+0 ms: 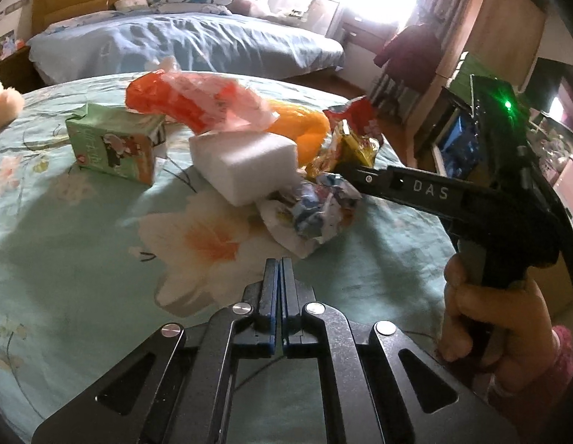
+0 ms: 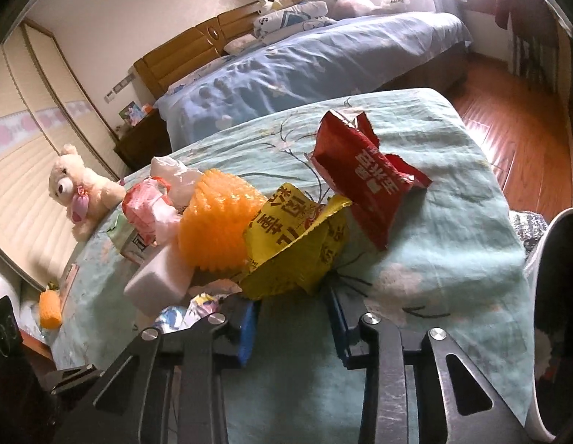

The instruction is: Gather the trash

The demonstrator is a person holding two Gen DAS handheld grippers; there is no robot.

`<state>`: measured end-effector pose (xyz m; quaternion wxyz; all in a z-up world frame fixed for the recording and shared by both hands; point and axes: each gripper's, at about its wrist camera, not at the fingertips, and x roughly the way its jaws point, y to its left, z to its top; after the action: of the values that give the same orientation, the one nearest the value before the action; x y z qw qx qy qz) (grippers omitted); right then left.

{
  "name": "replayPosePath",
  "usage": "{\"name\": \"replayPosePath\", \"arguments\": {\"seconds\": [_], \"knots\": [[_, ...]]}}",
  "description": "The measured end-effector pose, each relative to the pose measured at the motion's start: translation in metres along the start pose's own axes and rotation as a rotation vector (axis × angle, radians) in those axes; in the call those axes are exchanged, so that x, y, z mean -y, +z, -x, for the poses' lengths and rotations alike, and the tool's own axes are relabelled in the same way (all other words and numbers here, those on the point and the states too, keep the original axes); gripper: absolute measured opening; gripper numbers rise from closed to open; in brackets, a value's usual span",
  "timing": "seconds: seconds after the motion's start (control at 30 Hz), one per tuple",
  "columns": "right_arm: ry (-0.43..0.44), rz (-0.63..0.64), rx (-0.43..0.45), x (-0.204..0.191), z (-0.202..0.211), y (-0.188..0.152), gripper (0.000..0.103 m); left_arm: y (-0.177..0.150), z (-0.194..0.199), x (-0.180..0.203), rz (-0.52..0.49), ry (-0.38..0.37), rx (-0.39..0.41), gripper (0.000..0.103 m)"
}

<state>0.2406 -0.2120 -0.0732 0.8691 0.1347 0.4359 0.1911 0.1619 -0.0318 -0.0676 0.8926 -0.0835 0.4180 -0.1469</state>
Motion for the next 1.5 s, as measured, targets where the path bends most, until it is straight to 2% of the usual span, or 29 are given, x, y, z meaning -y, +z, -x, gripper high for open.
{"name": "replayPosePath", "arguments": {"seconds": [0.03,0.13,0.2,0.37,0.43,0.47,0.5,0.67,0.73,0.77,0.8,0.97,1.1,1.23,1.33,1.5], "knots": [[0.0,-0.006,-0.009,0.003,0.003,-0.003,0.002,0.0,-0.001,0.003,-0.007,-0.005,0.0,0.002],[0.001,-0.025,-0.008,0.011,0.012,-0.01,0.0,0.002,-0.003,0.011,-0.022,-0.012,-0.002,0.009],[-0.001,-0.033,-0.005,0.018,0.021,-0.015,0.0,0.004,-0.003,0.016,-0.027,-0.006,0.007,0.025],[-0.017,-0.05,-0.006,0.028,0.034,-0.025,0.0,0.013,-0.008,0.024,-0.044,0.001,0.028,0.038],[-0.017,-0.071,-0.007,0.033,0.038,-0.028,0.0,0.015,-0.012,0.027,-0.051,0.001,0.033,0.038],[-0.014,-0.079,-0.007,0.035,0.039,-0.028,0.004,0.016,-0.014,0.028,-0.055,-0.002,0.034,0.037],[-0.013,-0.09,-0.008,0.036,0.04,-0.028,0.007,0.017,-0.016,0.028,-0.06,-0.004,0.033,0.027],[0.008,-0.119,0.01,0.039,0.045,-0.024,0.01,0.016,-0.018,0.031,-0.071,-0.007,0.036,0.02],[0.024,-0.123,0.02,0.036,0.044,-0.02,0.027,0.015,-0.014,0.029,-0.068,-0.009,0.044,0.019],[0.029,-0.122,0.025,0.034,0.043,-0.019,0.04,0.013,-0.013,0.027,-0.066,-0.005,0.046,0.018],[0.032,-0.118,0.03,0.032,0.042,-0.017,0.044,0.012,-0.011,0.026,-0.063,-0.003,0.047,0.018],[0.058,-0.128,0.024,0.022,0.03,-0.01,0.046,0.006,-0.005,0.018,-0.049,0.002,0.047,0.018],[0.072,-0.142,-0.001,0.015,0.014,-0.004,0.06,0.005,-0.003,0.015,-0.035,-0.003,0.048,0.017],[0.1,-0.128,0.006,0.008,0.019,-0.006,0.063,0.005,-0.003,0.016,-0.035,-0.002,0.049,0.017],[0.11,-0.117,0.017,0.006,0.022,-0.008,0.073,0.004,-0.003,0.015,-0.029,-0.003,0.048,0.017],[0.127,-0.181,0.02,0.017,0.013,-0.002,0.079,-0.002,0.002,0.013,-0.019,-0.004,0.047,0.017]]}}
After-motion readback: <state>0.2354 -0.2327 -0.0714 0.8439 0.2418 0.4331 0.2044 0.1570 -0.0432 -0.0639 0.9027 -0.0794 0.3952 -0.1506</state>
